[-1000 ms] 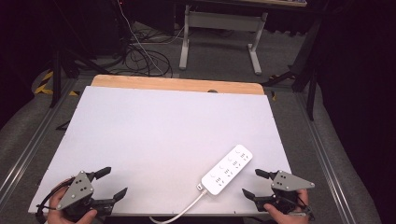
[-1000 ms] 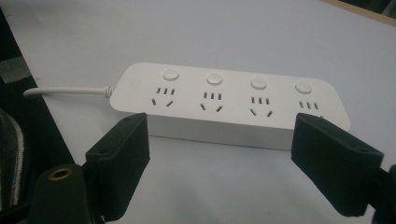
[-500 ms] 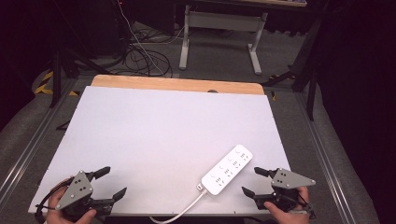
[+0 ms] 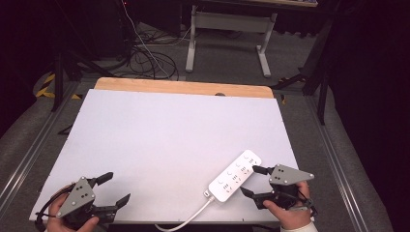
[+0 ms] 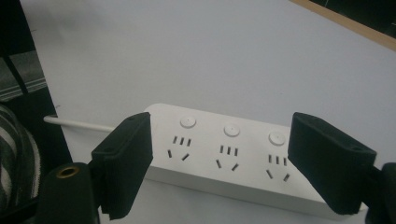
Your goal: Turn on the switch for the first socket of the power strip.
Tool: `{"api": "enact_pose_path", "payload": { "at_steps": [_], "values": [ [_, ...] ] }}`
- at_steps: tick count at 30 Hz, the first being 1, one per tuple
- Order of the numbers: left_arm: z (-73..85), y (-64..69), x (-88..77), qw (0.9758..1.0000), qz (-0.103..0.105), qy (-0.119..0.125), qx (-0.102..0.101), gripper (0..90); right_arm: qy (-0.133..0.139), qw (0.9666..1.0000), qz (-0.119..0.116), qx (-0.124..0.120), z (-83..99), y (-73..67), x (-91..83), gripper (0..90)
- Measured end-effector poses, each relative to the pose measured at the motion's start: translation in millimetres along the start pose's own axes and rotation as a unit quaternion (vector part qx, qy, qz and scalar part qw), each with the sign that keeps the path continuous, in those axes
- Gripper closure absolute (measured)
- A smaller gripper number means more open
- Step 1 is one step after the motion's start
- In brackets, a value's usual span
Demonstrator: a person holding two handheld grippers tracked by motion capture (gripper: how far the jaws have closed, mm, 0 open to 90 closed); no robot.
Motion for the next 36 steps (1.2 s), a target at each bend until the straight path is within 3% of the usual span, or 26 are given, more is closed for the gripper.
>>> {"api": "enact_pose_path", "payload": {
  "at_steps": [31, 36],
  "values": [
    [0.1, -1.2, -1.8, 1.0000, 0.000, -0.001, 0.001, 18.1, -0.010, 0.9984, -0.055, -0.011, -27.9, -7.7, 49.8, 23.3],
    [0.0, -1.2, -1.3, 1.0000, -0.001, -0.001, 0.004, 18.1, -0.024, 0.9975, -0.066, -0.004, -28.4, -10.5, 57.7, 23.2]
  ]
}}
Point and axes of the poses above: each handheld gripper's, and its own axes: x roughly forward along the jaws, z roughly out of its underside, y roughly to its right, the point moved 4 cm from there along x, roughly forward along the jaws, and after that the axes turned 9 degrees about y, right-handed, at the moved point
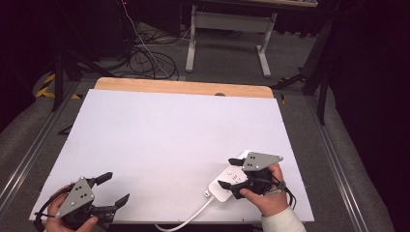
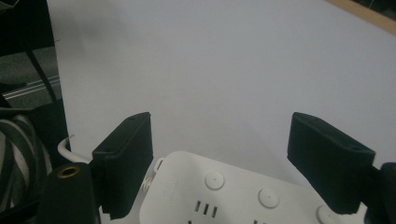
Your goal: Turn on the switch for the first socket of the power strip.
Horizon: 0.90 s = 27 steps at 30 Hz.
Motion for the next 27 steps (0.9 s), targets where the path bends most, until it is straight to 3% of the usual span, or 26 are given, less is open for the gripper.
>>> {"api": "enact_pose_path", "payload": {
  "at_steps": [3, 7, 12, 14, 23, 27],
  "values": [
    [0.0, 0.0, -0.5, 1.0000, 0.001, -0.001, -0.002, 18.1, -0.018, 0.9997, 0.002, 0.016, 2.1, 0.6, 5.6, 20.9],
    [0.2, -0.3, -0.6, 1.0000, 0.000, -0.001, -0.003, 18.1, -0.018, 0.9994, 0.004, 0.027, 2.2, 0.9, 6.4, 20.9],
    [0.3, -0.2, -0.4, 1.0000, -0.001, -0.002, -0.003, 18.5, -0.024, 0.9990, -0.009, 0.036, 2.5, -0.8, 5.7, 41.0],
    [0.4, -0.7, -0.1, 1.0000, -0.003, -0.002, 0.000, 18.6, -0.027, 0.9991, -0.012, 0.032, 2.8, -1.4, 5.9, 45.6],
    [0.7, -0.4, 0.0, 1.0000, -0.002, -0.004, -0.002, 18.8, -0.071, 0.9970, -0.030, 0.003, 10.8, -2.7, 10.3, 88.4],
    [0.8, -0.3, 0.2, 1.0000, -0.002, -0.004, -0.002, 18.8, -0.078, 0.9964, -0.032, -0.003, 12.3, -3.4, 13.4, 90.0]
  ]
}}
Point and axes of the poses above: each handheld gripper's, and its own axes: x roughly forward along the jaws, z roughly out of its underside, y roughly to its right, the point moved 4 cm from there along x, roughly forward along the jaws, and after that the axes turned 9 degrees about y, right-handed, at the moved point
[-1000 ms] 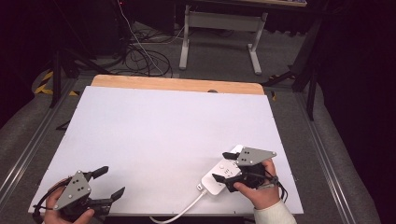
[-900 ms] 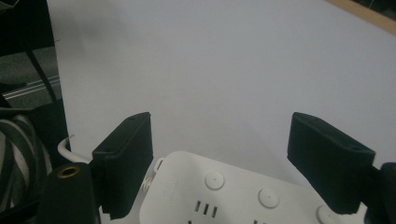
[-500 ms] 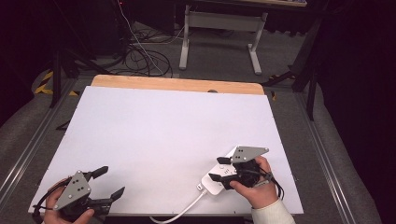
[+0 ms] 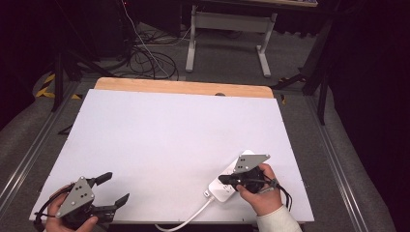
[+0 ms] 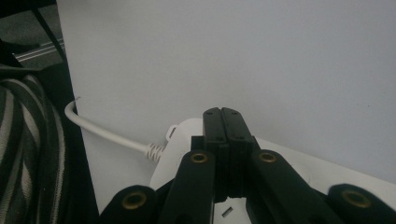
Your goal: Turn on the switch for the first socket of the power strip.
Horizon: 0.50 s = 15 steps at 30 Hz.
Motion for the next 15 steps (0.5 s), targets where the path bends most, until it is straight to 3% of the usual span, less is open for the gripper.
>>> {"api": "enact_pose_path", "payload": {
  "at_steps": [7, 15],
  "values": [
    [0.1, -0.1, 0.0, 1.0000, -0.001, 0.000, 0.000, 18.8, -0.028, 0.9995, 0.016, -0.003, 4.1, 2.1, 10.1, 90.0],
    [0.2, -0.2, 0.0, 1.0000, -0.002, -0.001, 0.000, 18.8, -0.037, 0.9988, 0.032, 0.005, 8.2, 5.7, 16.7, 90.0]
  ]
}}
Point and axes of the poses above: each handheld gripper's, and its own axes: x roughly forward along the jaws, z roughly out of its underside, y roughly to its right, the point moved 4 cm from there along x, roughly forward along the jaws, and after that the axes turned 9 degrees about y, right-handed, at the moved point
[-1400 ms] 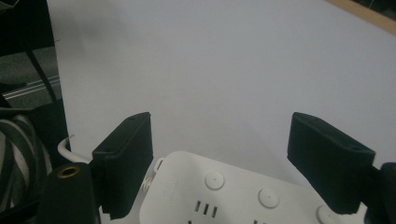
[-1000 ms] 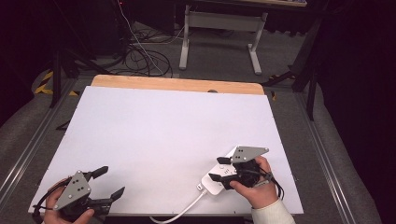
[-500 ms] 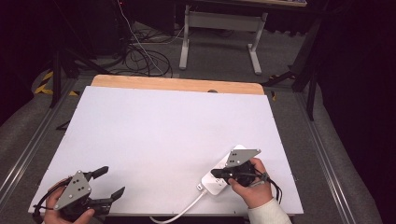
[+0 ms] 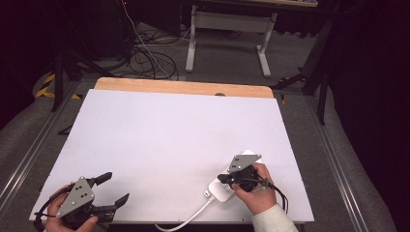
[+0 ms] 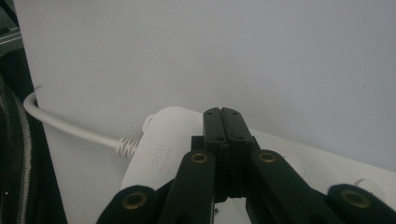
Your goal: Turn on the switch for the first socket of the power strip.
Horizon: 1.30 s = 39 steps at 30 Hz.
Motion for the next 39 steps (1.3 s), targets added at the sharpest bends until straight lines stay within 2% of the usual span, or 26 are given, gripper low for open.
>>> {"api": "enact_pose_path", "payload": {
  "at_steps": [7, 12, 19, 34, 39],
  "values": [
    [0.1, 0.0, 0.0, 1.0000, 0.000, -0.001, 0.001, 18.9, -0.001, 1.0000, 0.008, 0.004, 1.7, 0.5, 2.6, 90.0],
    [0.1, -0.1, 0.0, 1.0000, 0.000, 0.000, 0.000, 18.8, -0.002, 1.0000, 0.002, 0.006, 1.7, -1.5, 4.2, 90.0],
    [0.2, -0.2, -0.1, 1.0000, 0.000, 0.000, 0.000, 18.8, -0.007, 0.9999, 0.008, 0.000, 2.5, -2.1, 5.4, 90.0],
    [-0.2, 0.1, -0.2, 1.0000, -0.001, 0.001, 0.001, 18.8, -0.009, 1.0000, 0.002, 0.004, 4.1, -1.1, 7.0, 90.0],
    [-0.5, 0.1, -0.5, 1.0000, -0.003, 0.003, 0.002, 18.8, -0.013, 0.9999, 0.009, 0.006, 3.9, -2.4, 7.4, 90.0]
  ]
}}
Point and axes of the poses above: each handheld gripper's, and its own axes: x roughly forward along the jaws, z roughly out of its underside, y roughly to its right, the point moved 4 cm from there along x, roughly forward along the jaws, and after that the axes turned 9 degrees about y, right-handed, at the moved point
